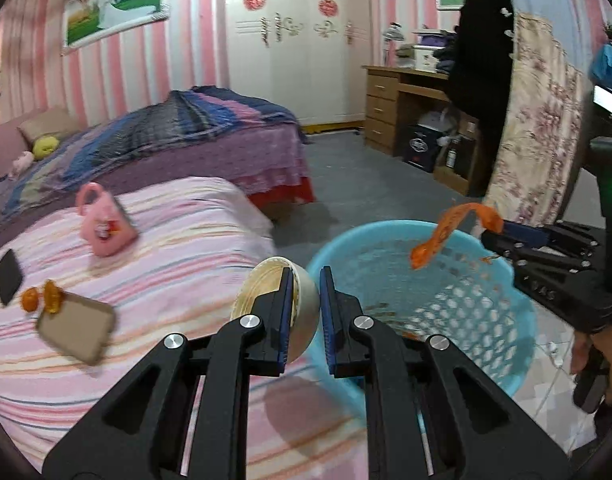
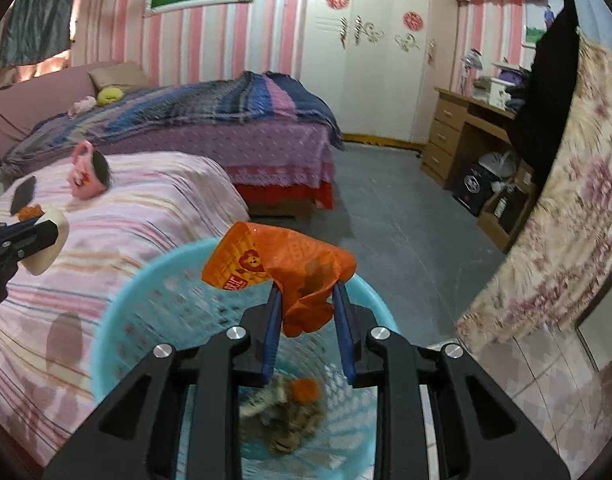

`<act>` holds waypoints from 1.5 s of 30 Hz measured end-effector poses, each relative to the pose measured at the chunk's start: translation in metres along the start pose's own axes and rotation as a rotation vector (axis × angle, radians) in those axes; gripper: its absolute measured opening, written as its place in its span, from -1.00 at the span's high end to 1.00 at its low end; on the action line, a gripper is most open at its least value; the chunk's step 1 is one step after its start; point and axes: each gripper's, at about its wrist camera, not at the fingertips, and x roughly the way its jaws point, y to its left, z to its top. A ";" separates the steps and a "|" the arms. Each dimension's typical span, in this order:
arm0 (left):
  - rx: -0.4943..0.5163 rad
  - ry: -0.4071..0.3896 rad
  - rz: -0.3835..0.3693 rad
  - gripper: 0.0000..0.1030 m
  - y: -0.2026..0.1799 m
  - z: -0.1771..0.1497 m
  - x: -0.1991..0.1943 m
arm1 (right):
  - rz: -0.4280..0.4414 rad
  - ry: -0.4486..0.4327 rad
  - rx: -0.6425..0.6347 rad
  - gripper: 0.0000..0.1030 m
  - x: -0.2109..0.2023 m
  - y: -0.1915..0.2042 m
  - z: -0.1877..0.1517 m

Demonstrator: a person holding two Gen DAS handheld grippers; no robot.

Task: Collect trash
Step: 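Carry bowl and orange bag over the blue basket and open both tools, then move both empty tools back toward the oranges on the bed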

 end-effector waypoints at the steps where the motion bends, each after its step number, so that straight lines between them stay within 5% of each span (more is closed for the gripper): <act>1: -0.003 0.005 -0.016 0.76 -0.006 0.001 0.003 | -0.002 0.002 0.007 0.51 0.000 -0.005 -0.001; 13: 0.001 0.090 -0.102 0.72 -0.038 0.008 0.051 | -0.025 0.013 0.050 0.51 0.002 -0.038 -0.021; 14: 0.004 0.105 -0.115 0.66 -0.038 0.007 0.054 | -0.026 0.015 0.047 0.51 0.002 -0.038 -0.021; 16: 0.012 0.109 -0.101 0.11 -0.037 0.005 0.056 | -0.029 0.017 0.043 0.51 0.004 -0.036 -0.020; 21: 0.009 0.068 -0.027 -0.59 -0.024 0.009 0.048 | -0.032 0.026 0.038 0.51 0.005 -0.033 -0.019; 29: -0.040 0.004 0.083 -0.82 0.025 0.006 0.021 | -0.044 0.029 0.040 0.48 0.009 -0.022 -0.019; 31: -0.046 -0.003 0.110 -0.85 0.038 0.004 0.013 | -0.037 0.037 0.049 0.37 0.010 -0.019 -0.019; 33: -0.046 -0.013 0.133 -0.87 0.049 0.002 0.005 | -0.031 0.025 0.044 -0.22 0.009 -0.012 -0.018; 34: -0.048 -0.020 0.148 -0.88 0.056 0.001 0.000 | -0.032 0.026 0.042 -0.31 0.009 -0.012 -0.018; 45: -0.098 -0.046 0.282 -0.89 0.142 -0.010 -0.041 | -0.036 -0.005 -0.005 -0.84 0.011 0.042 -0.003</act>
